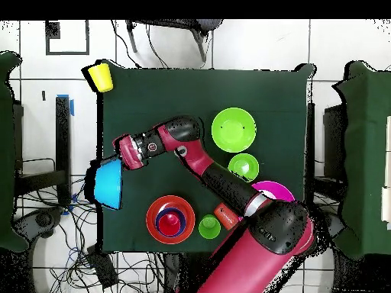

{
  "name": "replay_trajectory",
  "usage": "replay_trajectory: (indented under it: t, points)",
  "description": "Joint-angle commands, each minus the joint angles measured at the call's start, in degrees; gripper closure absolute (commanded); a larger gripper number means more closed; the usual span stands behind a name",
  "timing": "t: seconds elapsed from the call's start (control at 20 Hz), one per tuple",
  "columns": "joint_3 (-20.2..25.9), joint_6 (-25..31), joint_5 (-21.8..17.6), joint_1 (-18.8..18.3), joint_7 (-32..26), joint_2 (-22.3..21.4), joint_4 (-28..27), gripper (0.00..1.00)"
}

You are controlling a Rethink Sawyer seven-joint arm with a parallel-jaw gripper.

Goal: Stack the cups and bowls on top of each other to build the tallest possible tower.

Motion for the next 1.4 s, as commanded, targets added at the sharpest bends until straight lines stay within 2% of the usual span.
replay_trajectory:
  t: [0.05,0.45,0.65,0.85,1.05,1.4]
  points:
    - [-1.3,-2.9,-4.6,0.5,-4.4,-5.6,1.5,1.0]
    - [-0.1,-7.0,-6.7,0.5,-2.1,-11.0,5.8,1.0]
    - [-1.1,-7.5,-11.7,2.5,-4.7,-14.6,3.0,1.0]
    - [-2.3,-7.8,-15.7,3.4,-5.8,-16.5,1.0,1.0]
    - [-2.7,-10.7,-17.4,3.6,-3.2,-19.2,2.6,1.0]
    - [-4.7,-19.8,-20.3,5.8,4.9,-28.4,7.4,1.0]
